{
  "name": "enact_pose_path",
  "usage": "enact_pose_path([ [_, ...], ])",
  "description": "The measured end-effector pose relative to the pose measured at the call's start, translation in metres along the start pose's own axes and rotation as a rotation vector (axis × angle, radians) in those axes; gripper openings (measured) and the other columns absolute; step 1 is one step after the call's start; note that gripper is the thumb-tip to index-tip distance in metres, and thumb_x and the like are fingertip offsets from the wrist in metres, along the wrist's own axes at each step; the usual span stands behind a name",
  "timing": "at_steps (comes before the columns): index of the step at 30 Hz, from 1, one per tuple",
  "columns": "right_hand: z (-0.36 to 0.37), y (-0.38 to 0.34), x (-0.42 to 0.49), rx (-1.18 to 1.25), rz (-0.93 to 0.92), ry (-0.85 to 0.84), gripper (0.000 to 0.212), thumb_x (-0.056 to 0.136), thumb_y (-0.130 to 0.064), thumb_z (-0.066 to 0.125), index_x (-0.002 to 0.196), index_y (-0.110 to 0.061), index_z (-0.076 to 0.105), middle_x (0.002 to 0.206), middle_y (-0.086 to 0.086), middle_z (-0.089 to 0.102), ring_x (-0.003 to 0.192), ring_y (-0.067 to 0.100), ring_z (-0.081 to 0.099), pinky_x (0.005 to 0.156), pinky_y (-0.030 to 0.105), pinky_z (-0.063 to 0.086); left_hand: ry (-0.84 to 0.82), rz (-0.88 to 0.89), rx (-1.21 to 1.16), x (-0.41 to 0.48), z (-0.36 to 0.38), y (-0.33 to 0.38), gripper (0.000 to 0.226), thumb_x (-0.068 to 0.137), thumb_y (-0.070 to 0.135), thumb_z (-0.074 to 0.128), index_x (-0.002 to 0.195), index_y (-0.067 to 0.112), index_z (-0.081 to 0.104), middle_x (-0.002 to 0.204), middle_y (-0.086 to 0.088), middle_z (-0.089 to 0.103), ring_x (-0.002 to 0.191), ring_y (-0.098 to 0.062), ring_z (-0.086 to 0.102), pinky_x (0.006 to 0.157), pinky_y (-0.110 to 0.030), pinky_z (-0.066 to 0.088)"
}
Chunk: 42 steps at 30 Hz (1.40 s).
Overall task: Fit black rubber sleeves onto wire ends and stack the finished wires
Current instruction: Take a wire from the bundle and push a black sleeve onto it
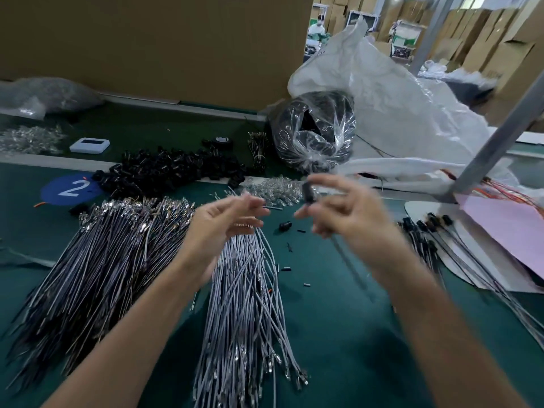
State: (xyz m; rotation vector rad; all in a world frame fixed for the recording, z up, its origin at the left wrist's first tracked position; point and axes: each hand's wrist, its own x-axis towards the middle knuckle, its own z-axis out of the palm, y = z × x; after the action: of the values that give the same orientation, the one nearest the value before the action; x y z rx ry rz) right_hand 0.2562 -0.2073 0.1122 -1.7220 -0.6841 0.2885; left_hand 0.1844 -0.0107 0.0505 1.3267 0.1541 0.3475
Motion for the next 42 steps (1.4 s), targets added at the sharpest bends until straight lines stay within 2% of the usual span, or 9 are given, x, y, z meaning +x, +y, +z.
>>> enact_pose_path([
  [3,0.031,0.026,0.006,-0.213,0.013,-0.005,0.055,0.090,0.003,0.063,0.139,-0.015,0.046,0.085,0.003,0.075,0.065,0.009,0.062,0.065,0.025,0.051,-0.071,0.015,0.053,-0.005,0.012,-0.007,0.029,0.068,0.036,0.074,0.092,0.020,0.077,0.093,-0.004,0.077,0.082,-0.012,0.071,0.074,-0.023,0.057],
  [6,0.043,0.036,0.013,-0.263,-0.042,0.042,0.054,0.090,0.002,0.063,0.137,-0.017,0.048,0.082,0.001,0.073,0.066,0.013,0.061,0.071,0.036,0.054,0.059,0.063,0.029,-0.004,0.017,-0.011,0.018,0.075,0.019,0.072,0.091,0.013,0.074,0.080,-0.003,0.076,0.072,-0.011,0.071,0.072,-0.023,0.058],
  [11,0.053,0.044,0.015,-0.254,-0.089,0.073,0.047,0.091,-0.003,0.064,0.133,-0.021,0.052,0.076,-0.006,0.073,0.065,0.010,0.065,0.070,0.031,0.056,0.103,0.145,-0.014,-0.003,0.017,-0.013,0.013,0.084,0.007,0.069,0.096,0.006,0.073,0.080,-0.001,0.076,0.072,-0.012,0.071,0.067,-0.020,0.056],
  [15,0.055,0.048,0.011,-0.250,-0.115,0.090,0.008,0.092,-0.014,0.066,0.095,-0.020,0.071,0.067,-0.009,0.072,0.059,0.002,0.064,0.062,0.020,0.053,0.164,0.192,0.048,-0.002,0.014,-0.014,0.022,0.074,0.029,0.072,0.093,0.018,0.074,0.090,0.000,0.076,0.084,-0.014,0.066,0.074,-0.024,0.054],
  [19,0.059,0.050,0.009,-0.282,-0.189,0.126,0.019,0.091,-0.016,0.067,0.073,-0.022,0.071,0.061,-0.005,0.069,0.051,0.009,0.060,0.055,0.023,0.050,0.147,0.209,-0.003,-0.003,0.014,-0.016,0.025,0.075,0.030,0.072,0.094,0.014,0.071,0.093,-0.005,0.077,0.088,-0.013,0.070,0.075,-0.021,0.054],
  [24,0.066,0.052,0.007,-0.129,-0.206,0.148,0.016,0.092,-0.010,0.065,0.078,-0.013,0.073,0.060,-0.003,0.068,0.052,0.009,0.063,0.057,0.019,0.050,0.095,0.176,-0.039,-0.006,0.021,-0.018,0.024,0.077,0.026,0.070,0.095,0.011,0.068,0.095,-0.004,0.077,0.083,-0.014,0.072,0.072,-0.023,0.056],
  [31,0.069,0.050,0.006,0.138,-0.174,0.132,0.005,0.089,-0.008,0.068,0.092,-0.012,0.068,0.065,0.003,0.072,0.057,0.012,0.068,0.057,0.015,0.049,0.098,0.149,-0.046,-0.007,0.016,-0.015,0.008,0.077,0.026,0.075,0.083,0.021,0.077,0.092,-0.007,0.076,0.085,-0.020,0.067,0.089,-0.044,0.053],
  [35,0.069,0.048,0.005,0.123,-0.180,0.103,0.003,0.086,-0.013,0.070,0.087,-0.013,0.067,0.067,0.002,0.073,0.059,0.013,0.069,0.058,0.016,0.050,0.114,0.216,-0.072,-0.007,0.015,-0.011,0.013,0.079,0.026,0.077,0.090,0.018,0.077,0.093,-0.005,0.075,0.087,-0.018,0.068,0.083,-0.034,0.056],
  [42,0.072,0.049,0.005,0.105,-0.180,0.109,0.012,0.088,-0.004,0.068,0.080,-0.013,0.064,0.067,0.005,0.072,0.057,0.014,0.068,0.056,0.016,0.050,0.231,0.264,-0.137,-0.007,0.016,-0.009,0.014,0.064,0.025,0.082,0.076,0.019,0.079,0.078,-0.001,0.075,0.069,-0.009,0.067,0.068,-0.019,0.053],
])
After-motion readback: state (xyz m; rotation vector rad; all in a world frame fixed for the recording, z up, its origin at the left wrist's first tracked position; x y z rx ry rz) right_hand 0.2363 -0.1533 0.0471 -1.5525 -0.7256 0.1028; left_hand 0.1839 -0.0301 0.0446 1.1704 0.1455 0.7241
